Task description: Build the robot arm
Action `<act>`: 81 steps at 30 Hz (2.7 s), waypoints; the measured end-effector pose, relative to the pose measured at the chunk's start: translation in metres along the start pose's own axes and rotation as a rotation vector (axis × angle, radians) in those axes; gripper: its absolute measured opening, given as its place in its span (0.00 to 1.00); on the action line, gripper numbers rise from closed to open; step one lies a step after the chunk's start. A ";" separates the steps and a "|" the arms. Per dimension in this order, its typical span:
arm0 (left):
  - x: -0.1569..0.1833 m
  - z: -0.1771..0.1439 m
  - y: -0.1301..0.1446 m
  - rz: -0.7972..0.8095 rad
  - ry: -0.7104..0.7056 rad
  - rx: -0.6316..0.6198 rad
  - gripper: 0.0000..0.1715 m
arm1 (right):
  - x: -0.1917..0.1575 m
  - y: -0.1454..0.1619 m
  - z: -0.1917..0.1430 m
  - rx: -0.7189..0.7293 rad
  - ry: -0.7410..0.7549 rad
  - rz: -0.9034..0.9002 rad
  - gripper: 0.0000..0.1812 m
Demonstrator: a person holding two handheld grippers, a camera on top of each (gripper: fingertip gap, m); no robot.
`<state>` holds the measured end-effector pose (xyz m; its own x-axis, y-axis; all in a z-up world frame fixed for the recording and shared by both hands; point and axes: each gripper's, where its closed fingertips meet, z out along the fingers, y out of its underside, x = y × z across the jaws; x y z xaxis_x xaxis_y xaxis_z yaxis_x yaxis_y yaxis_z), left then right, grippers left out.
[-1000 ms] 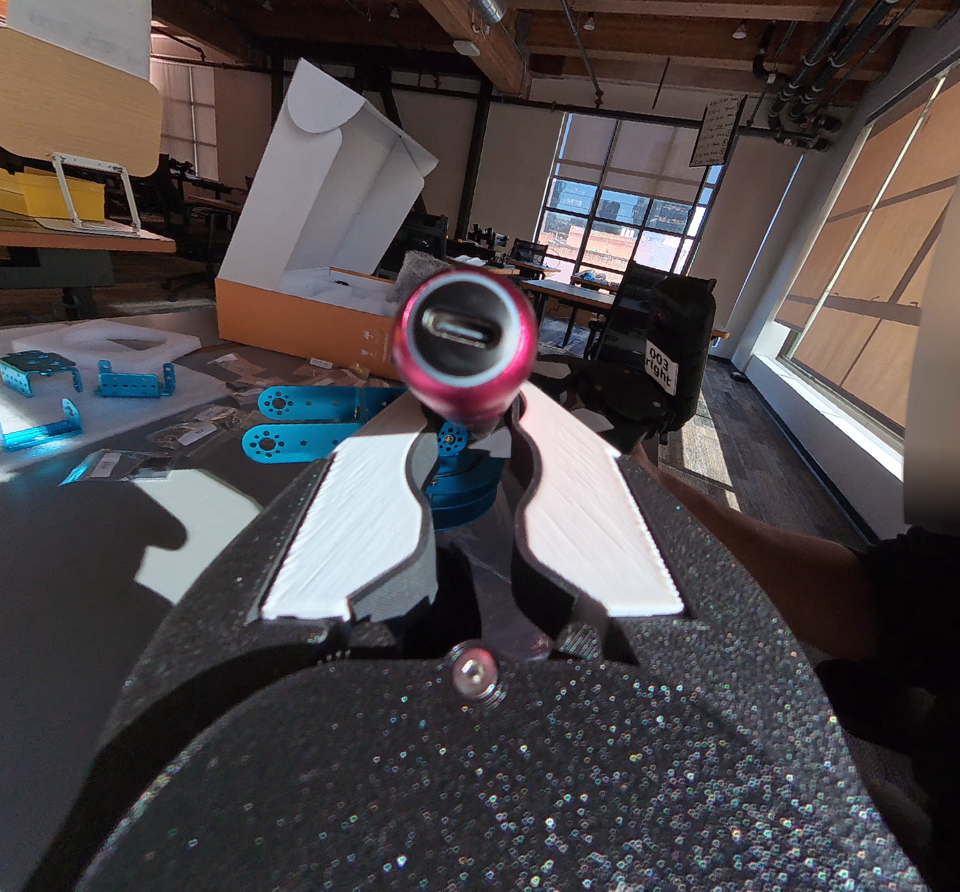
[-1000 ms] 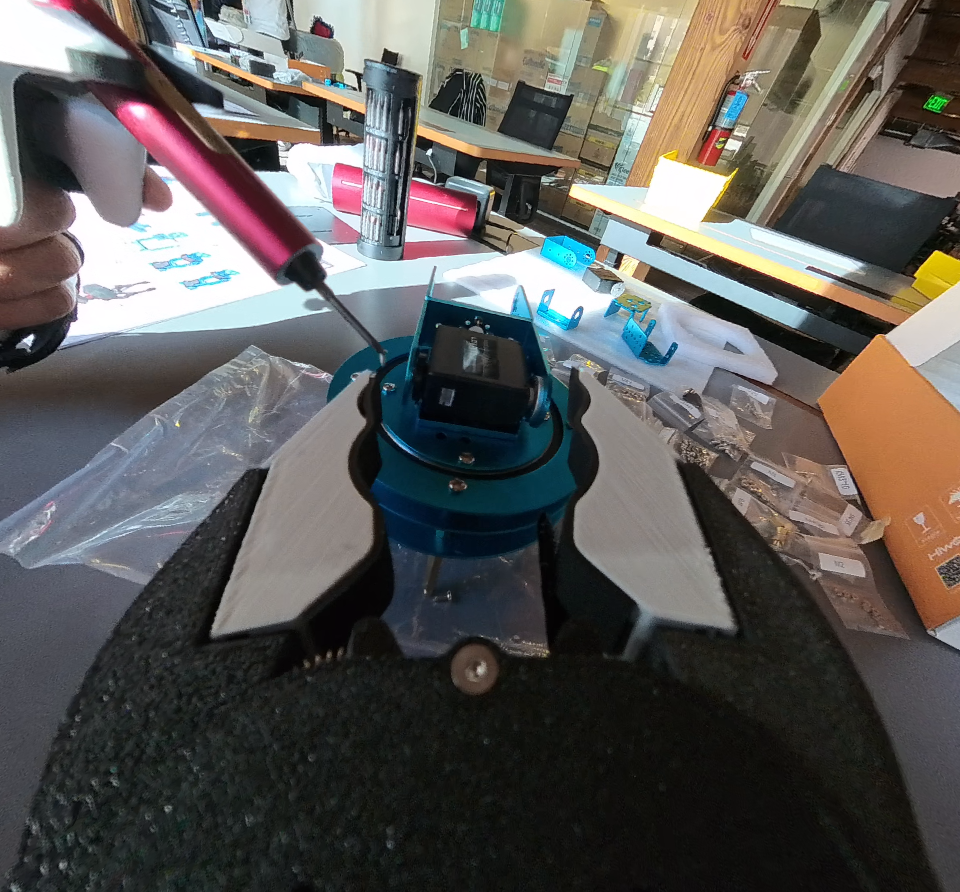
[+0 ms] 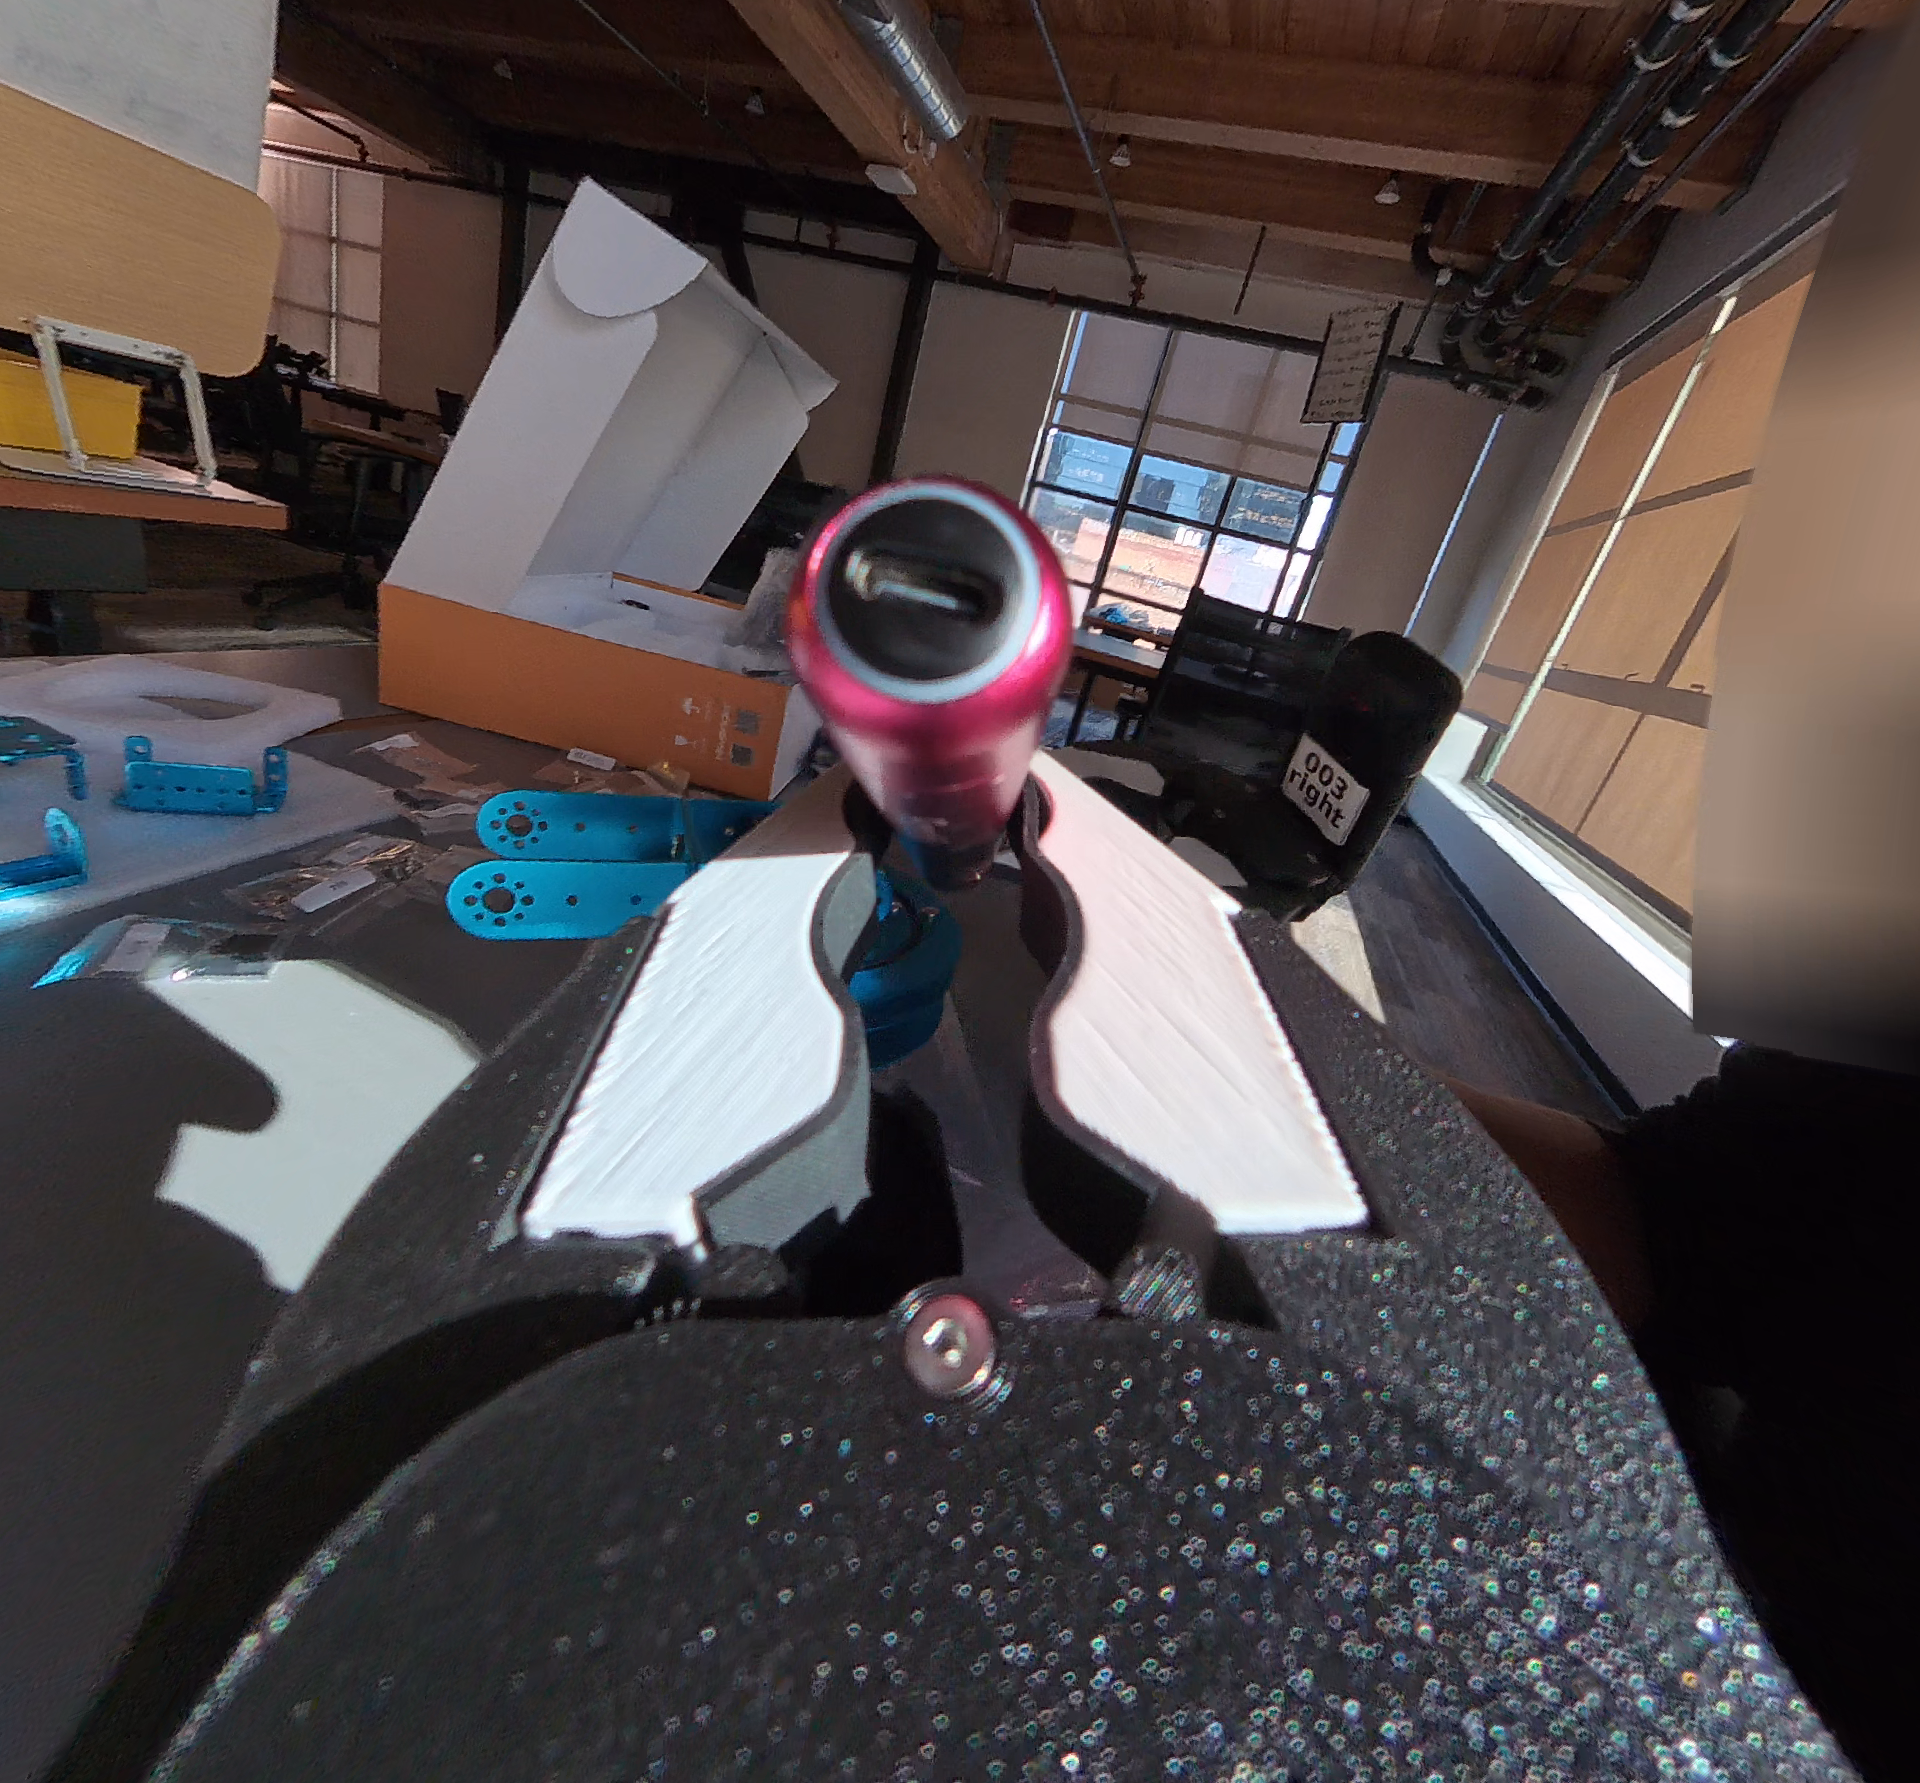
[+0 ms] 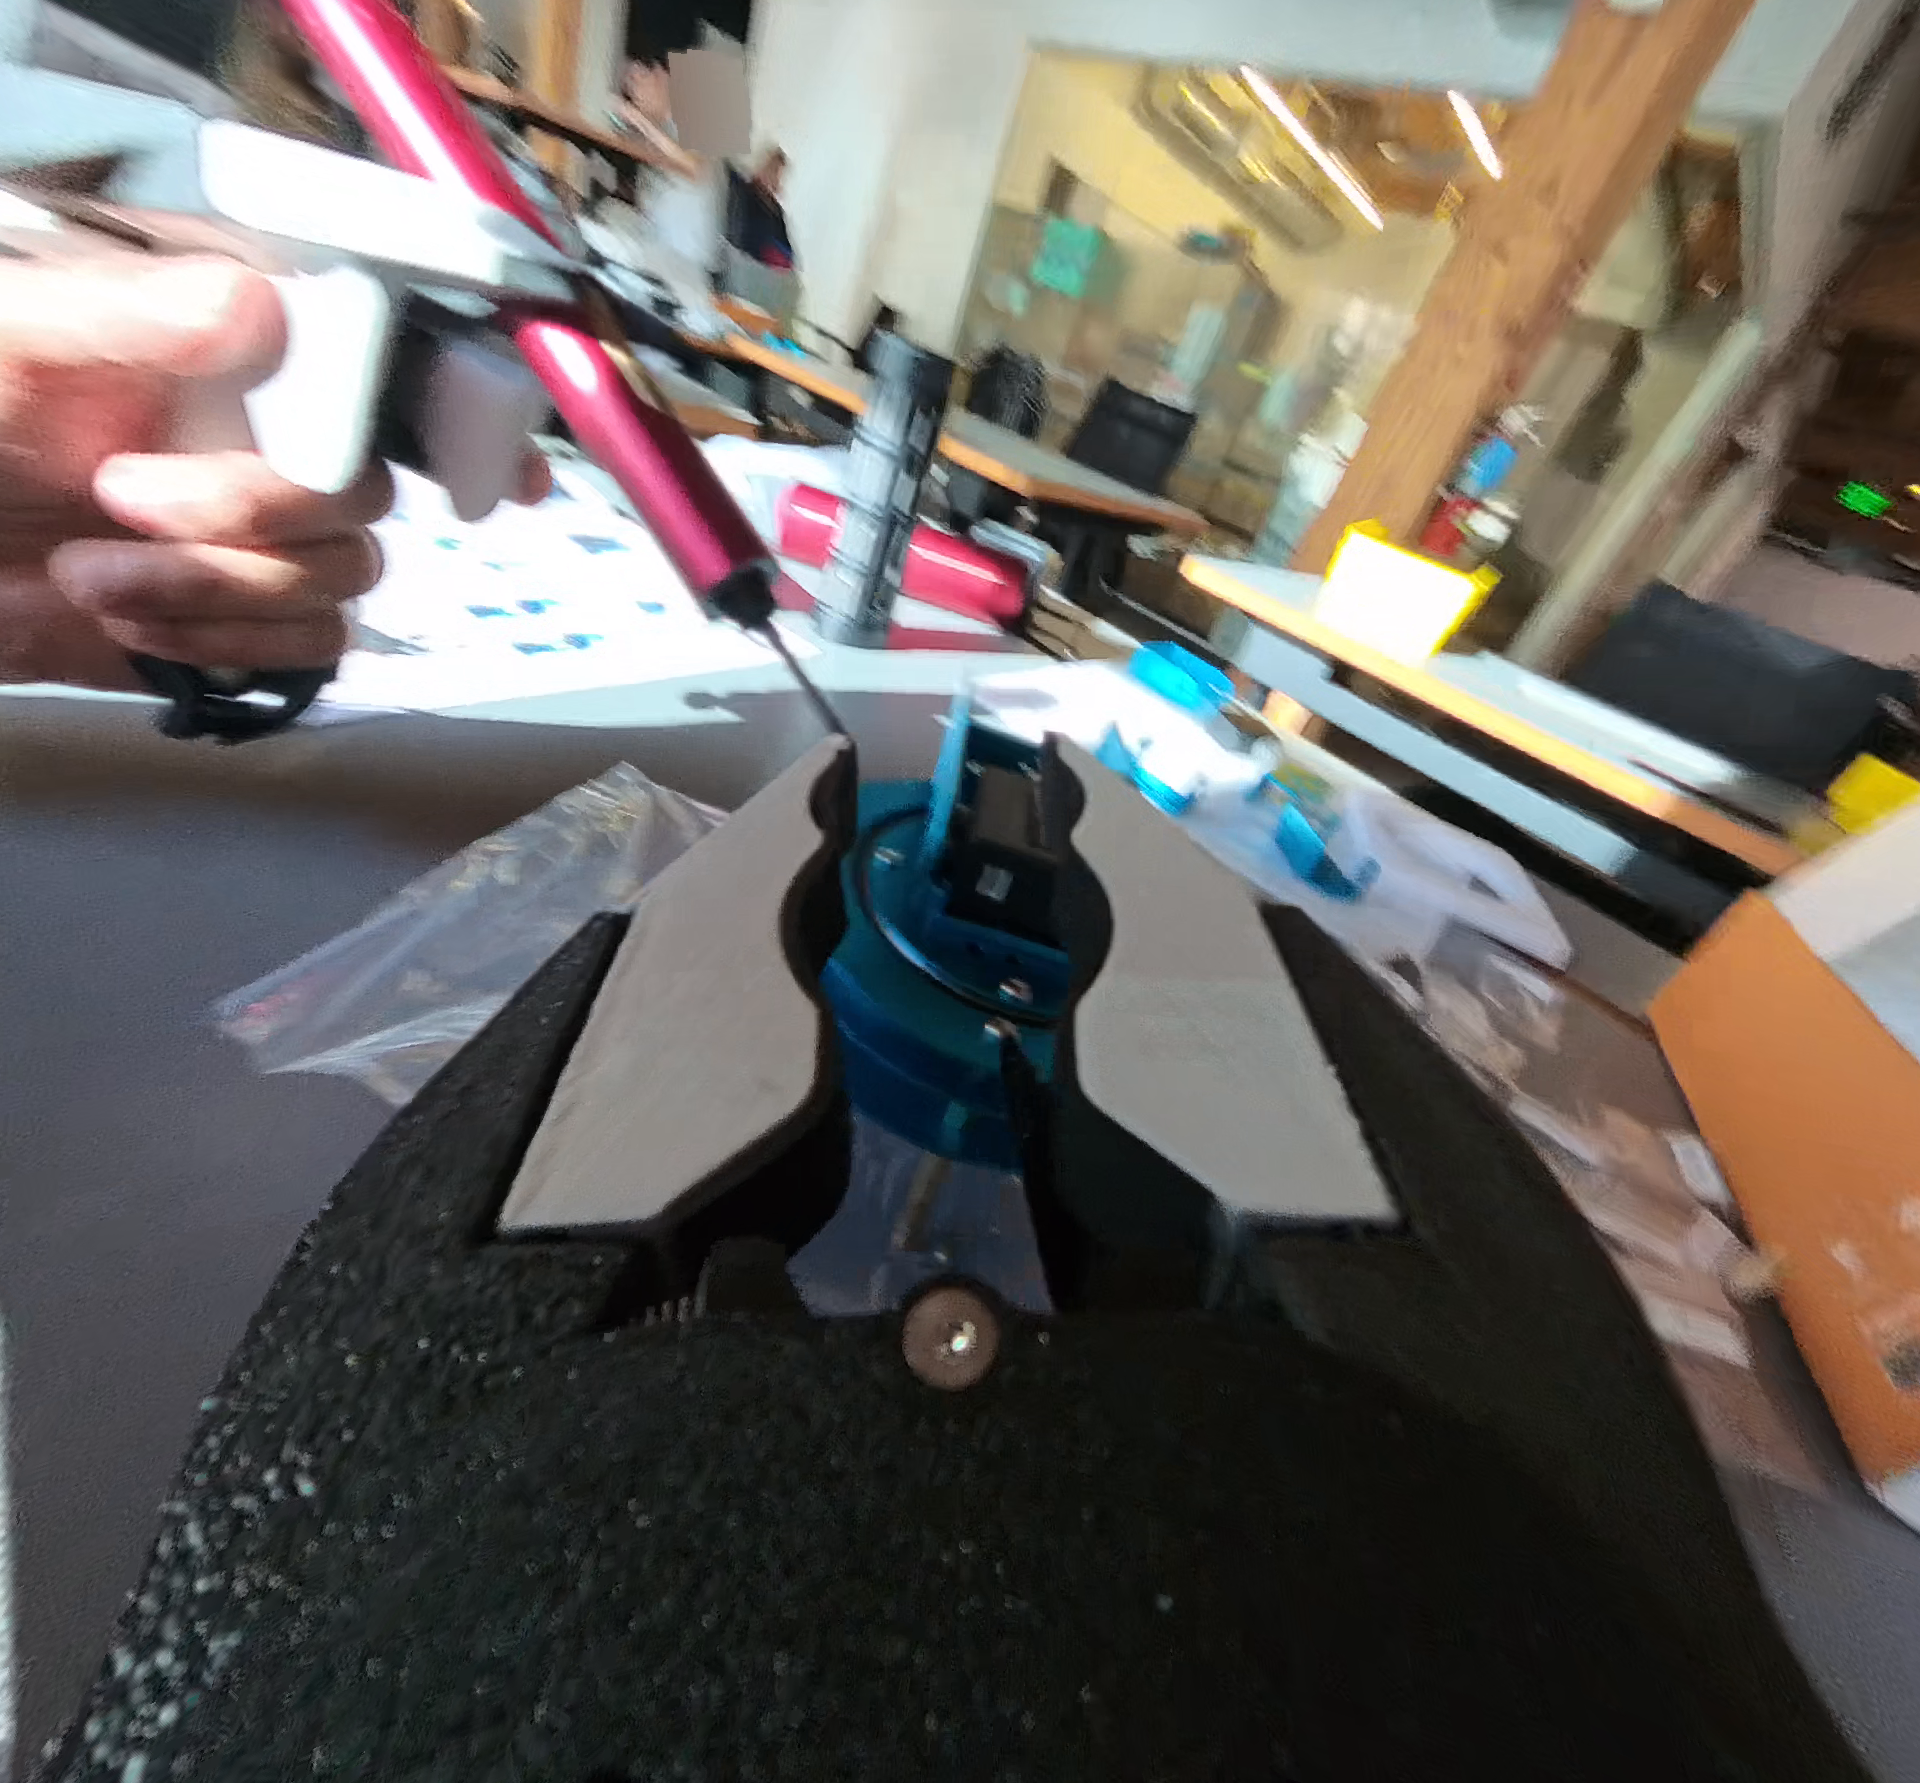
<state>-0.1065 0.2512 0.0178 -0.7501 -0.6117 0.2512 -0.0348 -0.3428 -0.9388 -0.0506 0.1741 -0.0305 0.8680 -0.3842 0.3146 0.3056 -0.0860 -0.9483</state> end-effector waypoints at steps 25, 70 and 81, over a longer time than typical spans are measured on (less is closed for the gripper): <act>0.016 -0.004 -0.005 -0.017 0.084 0.045 0.12 | -0.032 -0.009 -0.011 0.033 -0.334 0.240 0.01; 0.026 -0.030 -0.030 -0.106 -0.114 0.539 0.12 | -0.015 -0.061 0.010 0.560 -0.601 1.583 0.00; 0.031 -0.032 -0.031 -0.057 -0.124 0.560 0.12 | -0.018 -0.062 0.010 0.559 -0.615 1.587 0.00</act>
<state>-0.1499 0.2658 0.0467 -0.6730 -0.6485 0.3557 0.3071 -0.6825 -0.6633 -0.0819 0.1956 0.0234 0.4002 0.5932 -0.6985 -0.9125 0.3280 -0.2443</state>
